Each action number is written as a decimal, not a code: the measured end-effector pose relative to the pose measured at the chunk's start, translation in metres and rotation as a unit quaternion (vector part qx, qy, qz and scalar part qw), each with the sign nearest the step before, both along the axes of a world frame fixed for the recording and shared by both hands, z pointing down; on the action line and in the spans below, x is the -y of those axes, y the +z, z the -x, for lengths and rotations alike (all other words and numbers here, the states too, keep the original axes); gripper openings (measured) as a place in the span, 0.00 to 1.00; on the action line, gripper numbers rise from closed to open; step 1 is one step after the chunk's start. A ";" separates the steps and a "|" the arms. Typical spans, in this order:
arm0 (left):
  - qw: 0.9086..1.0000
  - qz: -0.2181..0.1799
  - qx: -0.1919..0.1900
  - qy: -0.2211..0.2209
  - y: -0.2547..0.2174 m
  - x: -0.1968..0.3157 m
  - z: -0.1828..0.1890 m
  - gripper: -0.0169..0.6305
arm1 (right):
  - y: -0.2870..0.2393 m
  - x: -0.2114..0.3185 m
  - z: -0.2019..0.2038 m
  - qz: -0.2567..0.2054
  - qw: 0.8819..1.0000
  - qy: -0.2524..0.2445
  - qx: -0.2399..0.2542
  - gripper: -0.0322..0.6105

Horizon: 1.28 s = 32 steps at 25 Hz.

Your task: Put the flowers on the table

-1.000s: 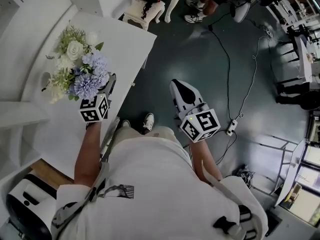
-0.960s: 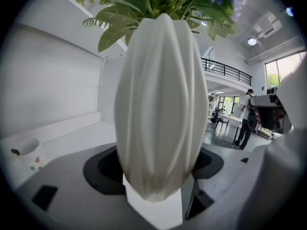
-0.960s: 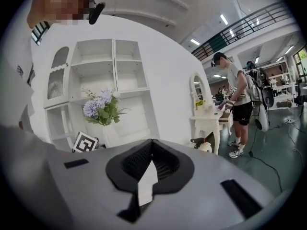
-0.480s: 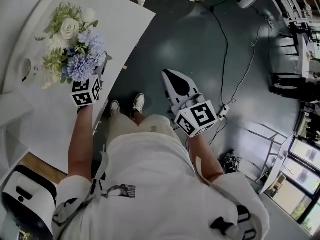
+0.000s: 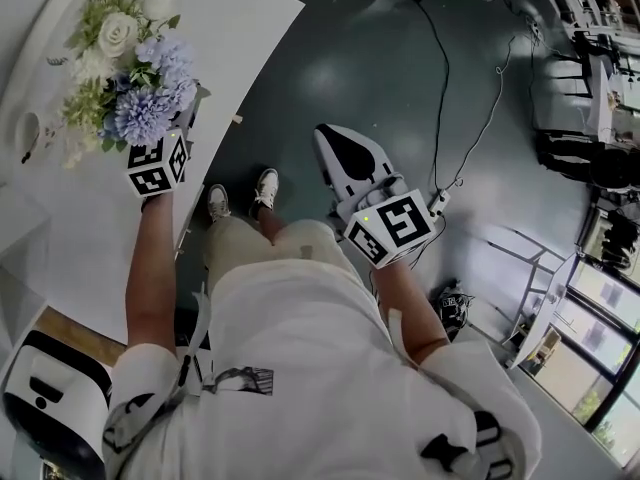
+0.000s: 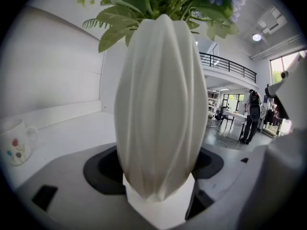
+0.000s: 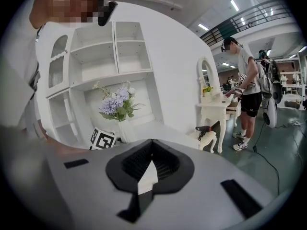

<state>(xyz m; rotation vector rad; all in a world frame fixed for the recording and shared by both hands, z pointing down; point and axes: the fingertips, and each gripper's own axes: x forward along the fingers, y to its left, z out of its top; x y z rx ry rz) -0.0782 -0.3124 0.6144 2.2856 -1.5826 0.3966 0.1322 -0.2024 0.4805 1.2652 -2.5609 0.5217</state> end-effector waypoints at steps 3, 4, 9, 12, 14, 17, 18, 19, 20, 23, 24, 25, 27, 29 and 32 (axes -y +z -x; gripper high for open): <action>1.000 -0.007 0.004 -0.001 0.001 0.001 0.003 0.61 | 0.003 -0.005 0.003 0.005 1.000 -0.001 -0.005 0.06; 1.000 -0.010 0.006 -0.001 -0.001 0.001 0.004 0.61 | 0.003 -0.007 0.004 0.006 1.000 -0.002 -0.006 0.06; 1.000 -0.021 0.021 0.000 -0.009 0.001 0.007 0.61 | -0.001 -0.016 0.009 0.013 1.000 -0.005 -0.008 0.06; 0.999 -0.027 0.025 0.002 -0.011 -0.002 0.009 0.61 | -0.005 -0.023 0.014 0.013 1.000 -0.007 -0.006 0.06; 0.999 -0.032 0.026 0.003 -0.015 -0.003 0.010 0.61 | -0.006 -0.025 0.016 0.012 1.000 -0.007 -0.004 0.06; 0.999 -0.035 0.025 0.002 -0.016 -0.004 0.011 0.61 | -0.007 -0.026 0.016 0.012 1.000 -0.004 -0.003 0.06; 0.999 -0.036 0.026 0.003 -0.016 -0.004 0.011 0.61 | -0.007 -0.026 0.015 0.013 1.000 -0.002 -0.003 0.06; 0.999 -0.037 0.027 0.005 -0.015 -0.004 0.011 0.61 | -0.007 -0.026 0.015 0.013 1.000 -0.001 -0.003 0.06; 0.999 -0.040 0.027 0.007 -0.016 -0.004 0.011 0.61 | -0.007 -0.026 0.014 0.013 1.000 0.000 -0.002 0.06; 0.998 -0.050 0.025 0.005 -0.019 -0.003 0.011 0.62 | -0.008 -0.028 0.013 0.014 1.000 0.003 -0.002 0.06; 0.998 -0.054 0.025 0.005 -0.020 -0.002 0.011 0.62 | -0.008 -0.029 0.014 0.014 1.000 0.005 -0.001 0.06; 0.998 -0.057 0.025 0.005 -0.020 -0.002 0.011 0.62 | -0.009 -0.029 0.014 0.013 1.000 0.006 -0.001 0.06; 0.998 -0.060 0.027 0.005 -0.019 -0.001 0.012 0.62 | -0.011 -0.028 0.016 0.011 1.000 0.007 0.000 0.06; 0.998 -0.061 0.028 0.004 -0.019 0.000 0.012 0.62 | -0.012 -0.027 0.016 0.009 1.000 0.009 0.000 0.06; 0.998 -0.061 0.028 0.004 -0.019 0.000 0.012 0.62 | -0.014 -0.028 0.016 0.008 1.000 0.012 -0.001 0.06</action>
